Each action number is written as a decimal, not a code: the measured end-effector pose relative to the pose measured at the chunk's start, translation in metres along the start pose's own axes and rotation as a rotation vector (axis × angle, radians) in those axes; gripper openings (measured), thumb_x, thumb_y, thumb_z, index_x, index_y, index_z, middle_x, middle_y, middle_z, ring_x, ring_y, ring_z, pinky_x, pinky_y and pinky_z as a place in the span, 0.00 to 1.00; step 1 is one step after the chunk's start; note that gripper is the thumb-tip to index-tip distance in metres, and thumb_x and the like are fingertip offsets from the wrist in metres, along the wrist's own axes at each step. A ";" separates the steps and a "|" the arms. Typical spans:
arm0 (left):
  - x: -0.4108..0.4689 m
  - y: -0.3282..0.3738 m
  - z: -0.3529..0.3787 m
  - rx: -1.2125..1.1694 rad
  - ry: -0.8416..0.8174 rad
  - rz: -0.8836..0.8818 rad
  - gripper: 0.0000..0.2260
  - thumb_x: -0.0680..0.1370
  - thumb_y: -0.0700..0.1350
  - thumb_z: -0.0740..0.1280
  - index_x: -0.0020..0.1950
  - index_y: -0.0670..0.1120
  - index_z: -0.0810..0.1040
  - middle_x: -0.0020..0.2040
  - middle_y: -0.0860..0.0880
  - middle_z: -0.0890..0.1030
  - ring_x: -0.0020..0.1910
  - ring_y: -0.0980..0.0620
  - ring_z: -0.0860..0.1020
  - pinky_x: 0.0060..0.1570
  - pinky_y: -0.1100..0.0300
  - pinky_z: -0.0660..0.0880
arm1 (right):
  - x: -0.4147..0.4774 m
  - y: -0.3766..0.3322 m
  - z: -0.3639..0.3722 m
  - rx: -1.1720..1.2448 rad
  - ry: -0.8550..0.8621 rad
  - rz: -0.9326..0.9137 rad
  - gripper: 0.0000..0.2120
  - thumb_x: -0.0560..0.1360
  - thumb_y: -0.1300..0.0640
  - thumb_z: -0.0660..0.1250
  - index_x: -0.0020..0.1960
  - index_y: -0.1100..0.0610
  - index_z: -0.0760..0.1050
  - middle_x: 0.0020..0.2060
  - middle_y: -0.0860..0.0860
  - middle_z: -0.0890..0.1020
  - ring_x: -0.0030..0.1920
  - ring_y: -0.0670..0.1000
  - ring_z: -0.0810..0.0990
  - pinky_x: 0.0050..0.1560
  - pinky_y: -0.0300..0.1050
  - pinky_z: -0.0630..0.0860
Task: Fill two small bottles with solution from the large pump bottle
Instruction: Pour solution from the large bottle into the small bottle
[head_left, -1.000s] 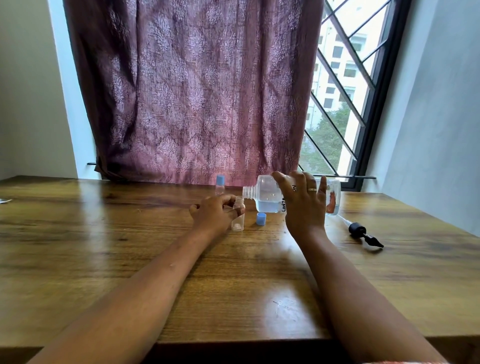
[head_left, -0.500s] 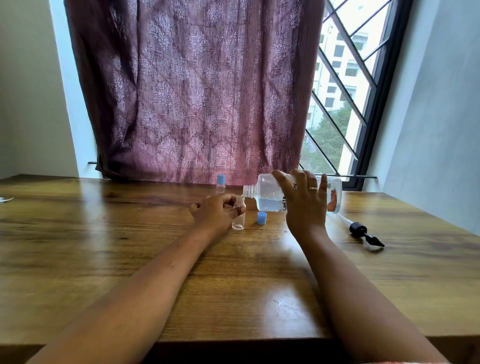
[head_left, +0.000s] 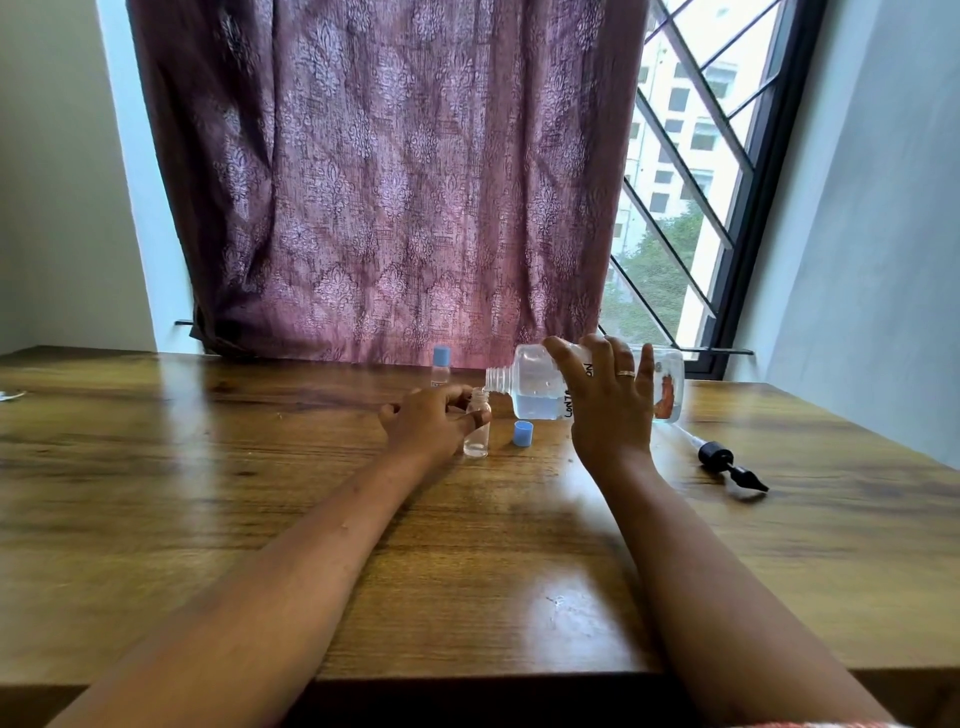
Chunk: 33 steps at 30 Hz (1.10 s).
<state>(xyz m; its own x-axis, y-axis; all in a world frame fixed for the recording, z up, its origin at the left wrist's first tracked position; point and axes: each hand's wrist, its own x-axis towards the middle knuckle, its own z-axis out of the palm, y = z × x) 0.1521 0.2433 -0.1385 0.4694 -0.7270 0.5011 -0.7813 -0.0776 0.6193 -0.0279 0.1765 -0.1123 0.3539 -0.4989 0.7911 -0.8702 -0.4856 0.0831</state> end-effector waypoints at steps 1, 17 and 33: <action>0.000 0.000 0.000 0.001 0.003 0.001 0.19 0.71 0.63 0.67 0.59 0.57 0.77 0.58 0.53 0.80 0.62 0.50 0.72 0.53 0.52 0.55 | 0.000 0.000 0.000 -0.002 0.009 -0.002 0.45 0.61 0.72 0.68 0.72 0.43 0.61 0.65 0.56 0.70 0.69 0.60 0.66 0.73 0.62 0.47; 0.000 -0.001 0.000 -0.019 0.001 0.011 0.17 0.70 0.64 0.67 0.55 0.58 0.78 0.53 0.57 0.82 0.59 0.52 0.74 0.51 0.53 0.55 | 0.000 0.001 -0.001 0.015 -0.004 -0.011 0.44 0.63 0.71 0.68 0.73 0.43 0.60 0.66 0.57 0.70 0.70 0.60 0.65 0.73 0.62 0.47; 0.000 -0.001 0.000 -0.015 0.018 0.016 0.18 0.70 0.63 0.68 0.56 0.58 0.78 0.54 0.55 0.82 0.59 0.50 0.73 0.51 0.53 0.55 | 0.000 0.000 -0.004 0.019 0.005 -0.014 0.44 0.63 0.72 0.67 0.73 0.44 0.60 0.66 0.58 0.70 0.69 0.61 0.66 0.73 0.62 0.46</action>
<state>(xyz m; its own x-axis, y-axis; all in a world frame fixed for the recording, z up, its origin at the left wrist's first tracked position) 0.1529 0.2438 -0.1392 0.4639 -0.7158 0.5219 -0.7830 -0.0556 0.6196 -0.0294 0.1790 -0.1100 0.3642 -0.4885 0.7929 -0.8584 -0.5063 0.0824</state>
